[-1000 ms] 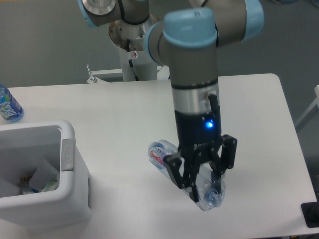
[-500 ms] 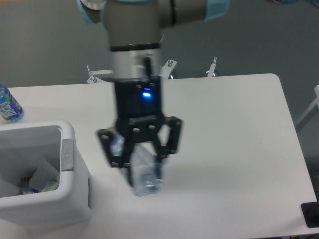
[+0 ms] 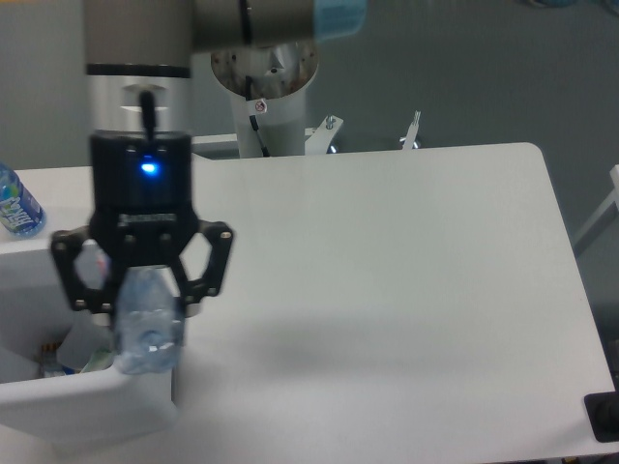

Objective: Place the trash in the trash can
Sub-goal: 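Carry the bottle over the bin and lower it inside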

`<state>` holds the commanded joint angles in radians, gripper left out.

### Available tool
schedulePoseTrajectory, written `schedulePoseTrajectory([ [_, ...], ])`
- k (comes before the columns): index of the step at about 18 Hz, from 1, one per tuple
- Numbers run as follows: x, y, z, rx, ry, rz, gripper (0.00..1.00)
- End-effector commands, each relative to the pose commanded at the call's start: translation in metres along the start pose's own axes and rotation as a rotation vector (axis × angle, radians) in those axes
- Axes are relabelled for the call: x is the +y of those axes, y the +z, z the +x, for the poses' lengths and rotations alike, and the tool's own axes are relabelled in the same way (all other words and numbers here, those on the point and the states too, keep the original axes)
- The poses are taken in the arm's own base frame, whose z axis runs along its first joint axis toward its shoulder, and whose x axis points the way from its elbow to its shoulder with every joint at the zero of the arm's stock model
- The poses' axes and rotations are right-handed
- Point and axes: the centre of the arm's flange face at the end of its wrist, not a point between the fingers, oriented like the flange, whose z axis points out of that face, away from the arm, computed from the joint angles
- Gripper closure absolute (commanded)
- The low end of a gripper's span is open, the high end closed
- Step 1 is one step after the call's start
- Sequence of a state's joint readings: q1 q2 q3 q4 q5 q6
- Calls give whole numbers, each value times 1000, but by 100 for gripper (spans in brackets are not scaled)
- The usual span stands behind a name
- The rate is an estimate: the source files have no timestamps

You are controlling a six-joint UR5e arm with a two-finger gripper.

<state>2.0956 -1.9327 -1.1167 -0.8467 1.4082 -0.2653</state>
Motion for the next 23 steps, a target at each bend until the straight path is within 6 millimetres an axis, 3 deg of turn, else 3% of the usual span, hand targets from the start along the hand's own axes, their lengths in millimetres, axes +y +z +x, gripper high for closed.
schedulePoseTrajectory([
  [5, 22, 29, 28, 27, 36, -47, 53],
  [10, 34, 52, 33, 27, 49, -81, 50],
  [11, 36, 53, 32, 26, 48, -86, 43],
  [12, 37, 54, 32, 25, 57, -87, 18],
  [13, 37, 54, 31, 24, 77, -86, 0],
  [17, 35, 47, 32, 25, 88, -80, 0],
  [20, 34, 48, 18, -11, 78, -78, 0],
  [23, 11, 22, -21, -79, 51, -29, 0],
])
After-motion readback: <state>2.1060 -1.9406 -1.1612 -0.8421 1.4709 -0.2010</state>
